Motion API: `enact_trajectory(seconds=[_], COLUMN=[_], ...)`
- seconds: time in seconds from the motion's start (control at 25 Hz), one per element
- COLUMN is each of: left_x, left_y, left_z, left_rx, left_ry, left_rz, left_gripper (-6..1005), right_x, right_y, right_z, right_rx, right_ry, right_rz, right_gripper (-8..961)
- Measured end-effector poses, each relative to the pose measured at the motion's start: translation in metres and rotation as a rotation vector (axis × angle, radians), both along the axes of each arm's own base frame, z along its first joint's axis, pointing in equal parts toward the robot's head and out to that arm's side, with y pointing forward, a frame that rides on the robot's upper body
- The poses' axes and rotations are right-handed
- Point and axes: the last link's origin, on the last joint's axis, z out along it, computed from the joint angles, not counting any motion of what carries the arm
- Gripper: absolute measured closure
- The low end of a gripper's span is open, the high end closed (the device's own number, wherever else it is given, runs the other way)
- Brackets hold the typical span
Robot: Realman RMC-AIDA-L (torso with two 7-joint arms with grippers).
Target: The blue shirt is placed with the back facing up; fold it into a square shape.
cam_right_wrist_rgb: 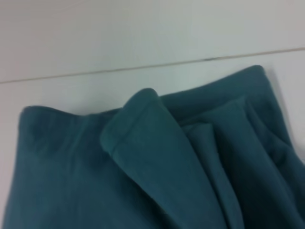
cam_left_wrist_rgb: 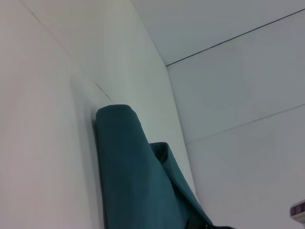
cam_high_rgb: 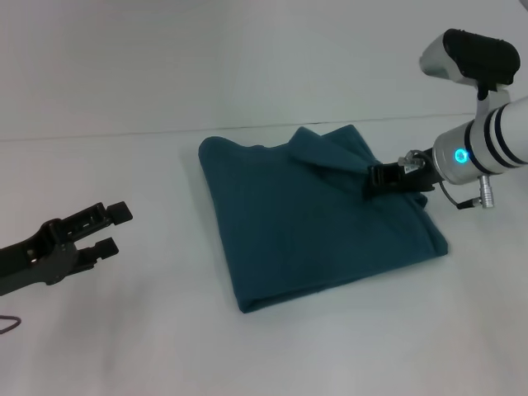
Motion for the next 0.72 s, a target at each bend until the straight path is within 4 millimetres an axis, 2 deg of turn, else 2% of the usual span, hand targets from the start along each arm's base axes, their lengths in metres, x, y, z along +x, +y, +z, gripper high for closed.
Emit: enact_trajectory(seconds=[0.28, 0.6, 0.72], left_x=[0.002, 0.002, 0.002], left_y=[0.001, 0.001, 0.001], left_z=[-0.001, -0.001, -0.001], left_rx=[0.007, 0.007, 0.006], left_ry=[-0.013, -0.015, -0.015], left_rz=[-0.004, -0.004, -0.005], left_gripper=[41, 42, 42], right_x=[0.006, 0.000, -0.003], right_y=[0.001, 0.005, 0.009], right_z=[0.002, 0.003, 0.011], right_rx=[-0.008, 0.006, 0.035], right_ry=[-0.132, -0.138, -0.127], right_rz=[-0.026, -0.004, -0.001], right_gripper=[788, 631, 501])
